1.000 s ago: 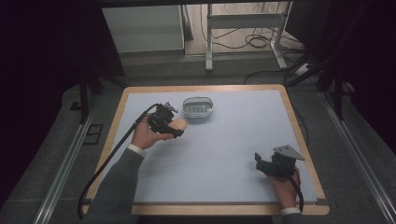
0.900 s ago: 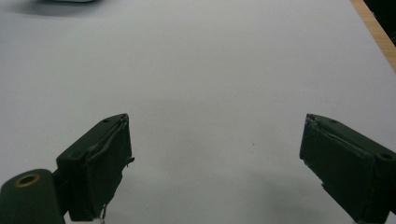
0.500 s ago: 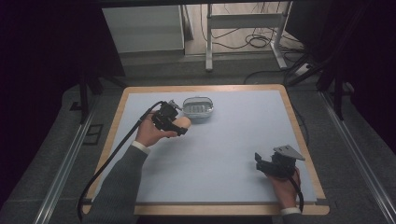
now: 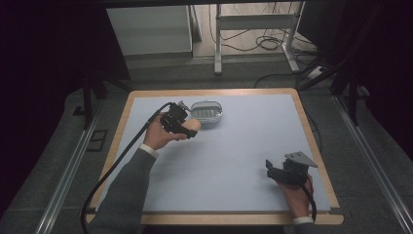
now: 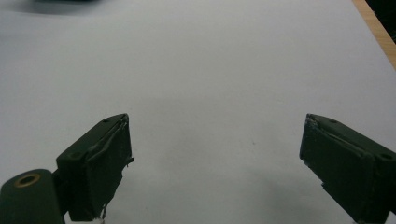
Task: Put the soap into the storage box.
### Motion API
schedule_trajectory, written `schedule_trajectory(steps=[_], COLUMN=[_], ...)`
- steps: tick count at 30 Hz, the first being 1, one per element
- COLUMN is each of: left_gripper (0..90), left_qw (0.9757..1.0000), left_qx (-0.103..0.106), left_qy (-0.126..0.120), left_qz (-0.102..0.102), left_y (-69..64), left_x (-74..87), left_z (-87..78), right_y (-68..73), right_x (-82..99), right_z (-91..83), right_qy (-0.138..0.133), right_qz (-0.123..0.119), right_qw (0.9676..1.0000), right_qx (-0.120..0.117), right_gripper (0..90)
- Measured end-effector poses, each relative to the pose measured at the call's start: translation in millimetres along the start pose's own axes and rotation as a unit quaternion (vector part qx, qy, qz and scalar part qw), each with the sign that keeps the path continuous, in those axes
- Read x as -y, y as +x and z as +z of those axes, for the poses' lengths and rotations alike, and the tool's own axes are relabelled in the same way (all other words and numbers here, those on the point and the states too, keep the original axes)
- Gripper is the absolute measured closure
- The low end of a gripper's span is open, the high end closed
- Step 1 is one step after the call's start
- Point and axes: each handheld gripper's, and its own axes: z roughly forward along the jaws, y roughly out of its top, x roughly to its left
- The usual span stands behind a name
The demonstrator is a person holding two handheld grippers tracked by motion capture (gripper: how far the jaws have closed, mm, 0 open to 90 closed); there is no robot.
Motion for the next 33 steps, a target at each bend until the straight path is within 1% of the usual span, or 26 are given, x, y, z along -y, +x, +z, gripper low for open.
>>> schedule_trajectory(steps=[3, 7, 8, 9, 10, 11, 12, 15, 18, 21, 22, 23, 26, 28, 29, 30, 32, 33], left_gripper=[32.3, 32.3, 32.3, 32.3, 32.3, 32.3, 32.3, 32.2, 32.3, 32.3, 32.3, 32.3, 32.2, 32.2, 32.2, 32.2, 32.3, 32.3], left_qw=[1.0000, 1.0000, 1.0000, 1.0000, 1.0000, 1.0000, 1.0000, 1.0000, 1.0000, 0.9999, 1.0000, 0.9999, 1.0000, 1.0000, 0.9999, 1.0000, 0.9999, 0.9999], left_qx=[0.001, 0.001, 0.002, 0.003, 0.003, 0.001, 0.002, 0.000, 0.002, 0.000, 0.001, 0.000, 0.004, 0.003, 0.002, 0.002, 0.002, 0.004], left_qy=[0.003, 0.004, 0.001, 0.002, 0.001, 0.004, 0.001, 0.002, -0.001, 0.005, 0.002, 0.006, 0.003, 0.005, 0.010, 0.007, 0.009, 0.008], left_qz=[0.007, 0.008, 0.004, 0.007, 0.004, 0.007, 0.005, 0.009, 0.004, 0.009, 0.005, 0.011, 0.006, 0.006, 0.010, 0.006, 0.007, 0.005], left_y=[0.0, 0.6, 0.4, 1.1, 0.9, 1.7, 1.6, 3.6, 4.8, 6.8, 6.4, 7.5, 9.0, 9.9, 11.3, 12.3, 13.4, 14.5], left_x=[-3.6, -6.3, -6.9, -7.7, -8.3, -9.1, -9.8, -12.2, -13.1, -15.4, -16.2, -17.3, -20.7, -21.8, -22.8, -24.4, -25.3, -27.0], left_z=[0.0, 1.1, 1.8, 2.0, 2.8, 3.1, 3.9, 4.7, 6.0, 8.0, 9.2, 9.5, 13.5, 15.2, 16.0, 17.9, 18.6, 21.0], right_y=[0.0, 0.0, 0.0, 0.0, 0.0, 0.0, 0.0, 0.1, 0.1, 0.2, 0.3, 0.3, 0.2, 0.2, 0.1, 0.0, -0.1, -0.1], right_x=[0.0, 0.0, 0.0, 0.0, 0.0, 0.0, -0.1, 0.0, 0.0, 0.0, 0.0, 0.0, 0.0, 0.0, 0.0, 0.0, 0.0, 0.0], right_z=[-0.1, 0.0, -0.1, -0.1, 0.0, 0.0, 0.0, 0.0, -0.2, -0.2, -0.2, -0.2, -0.1, -0.2, -0.2, -0.1, -0.1, -0.1], right_qy=[0.000, 0.000, 0.000, 0.000, 0.001, 0.001, 0.001, 0.000, -0.001, -0.001, -0.001, -0.001, -0.001, -0.001, 0.000, 0.000, 0.000, -0.001], right_qz=[0.000, 0.000, 0.001, 0.001, 0.001, 0.001, 0.001, 0.000, 0.000, 0.000, 0.000, 0.000, 0.000, 0.000, 0.001, 0.001, 0.001, 0.001], right_qw=[1.0000, 1.0000, 1.0000, 1.0000, 1.0000, 1.0000, 1.0000, 1.0000, 1.0000, 1.0000, 1.0000, 1.0000, 1.0000, 1.0000, 1.0000, 1.0000, 1.0000, 1.0000], right_qx=[0.000, 0.000, 0.000, 0.000, 0.000, 0.000, -0.001, 0.000, 0.000, 0.000, 0.001, 0.001, 0.001, 0.001, 0.001, 0.001, 0.001, 0.001], right_gripper=[9.4, 9.4, 9.4, 9.4, 9.4, 9.4, 9.4, 9.4, 9.4, 9.4, 9.4, 9.4, 9.4, 9.4, 9.4, 9.4, 9.4, 9.4])
